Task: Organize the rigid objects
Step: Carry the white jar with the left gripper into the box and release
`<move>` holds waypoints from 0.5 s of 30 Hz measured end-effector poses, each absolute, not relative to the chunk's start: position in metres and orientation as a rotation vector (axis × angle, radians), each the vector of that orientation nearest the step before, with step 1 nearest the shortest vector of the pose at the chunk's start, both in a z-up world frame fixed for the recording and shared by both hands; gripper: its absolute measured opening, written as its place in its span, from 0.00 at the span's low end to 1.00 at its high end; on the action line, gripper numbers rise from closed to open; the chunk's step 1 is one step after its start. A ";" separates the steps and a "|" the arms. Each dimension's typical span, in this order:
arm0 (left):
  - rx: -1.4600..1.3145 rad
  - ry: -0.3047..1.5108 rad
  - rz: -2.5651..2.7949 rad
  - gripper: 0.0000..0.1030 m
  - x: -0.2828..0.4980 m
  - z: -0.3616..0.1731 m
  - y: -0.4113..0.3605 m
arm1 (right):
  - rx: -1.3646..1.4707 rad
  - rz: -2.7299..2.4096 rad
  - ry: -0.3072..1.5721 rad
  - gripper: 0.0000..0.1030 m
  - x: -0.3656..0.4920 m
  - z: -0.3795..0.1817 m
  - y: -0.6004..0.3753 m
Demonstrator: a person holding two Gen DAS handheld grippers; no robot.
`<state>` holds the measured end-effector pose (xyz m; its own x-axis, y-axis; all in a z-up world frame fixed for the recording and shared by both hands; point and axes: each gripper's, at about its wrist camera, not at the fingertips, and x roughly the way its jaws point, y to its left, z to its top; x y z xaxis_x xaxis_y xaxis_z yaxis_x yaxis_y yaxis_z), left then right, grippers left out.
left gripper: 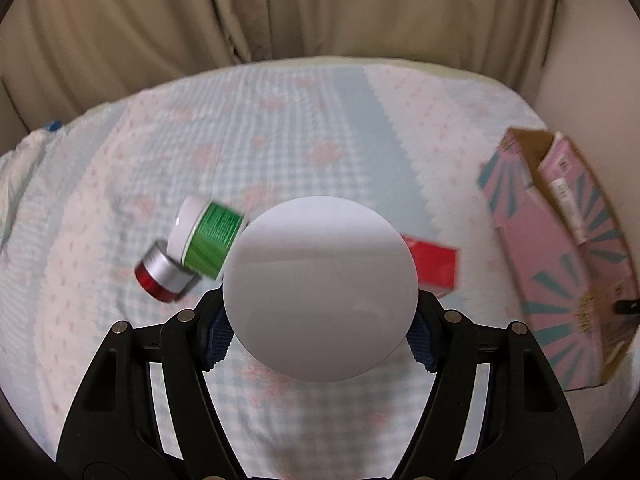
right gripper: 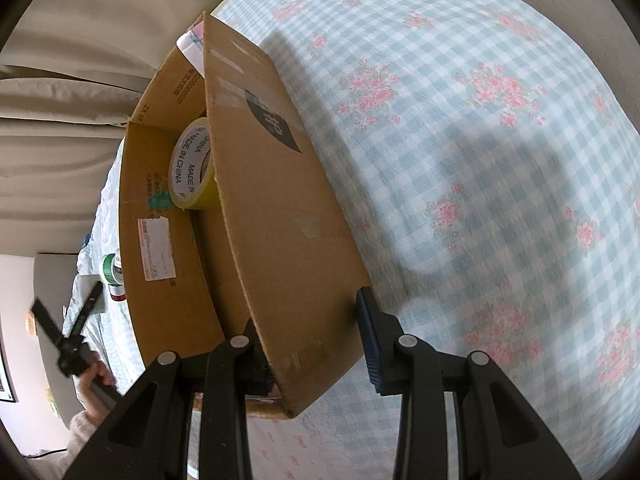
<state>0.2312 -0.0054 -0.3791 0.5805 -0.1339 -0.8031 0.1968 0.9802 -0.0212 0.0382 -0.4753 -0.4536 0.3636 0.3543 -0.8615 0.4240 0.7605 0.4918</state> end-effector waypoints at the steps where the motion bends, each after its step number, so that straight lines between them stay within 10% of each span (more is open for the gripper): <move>1: 0.070 0.926 -0.203 0.66 0.229 -0.367 -0.012 | 0.754 -0.051 1.234 0.31 0.038 -0.453 -0.475; 15: 0.023 0.859 -0.321 0.66 0.208 -0.277 -0.137 | 0.741 -0.031 1.267 0.31 0.045 -0.452 -0.477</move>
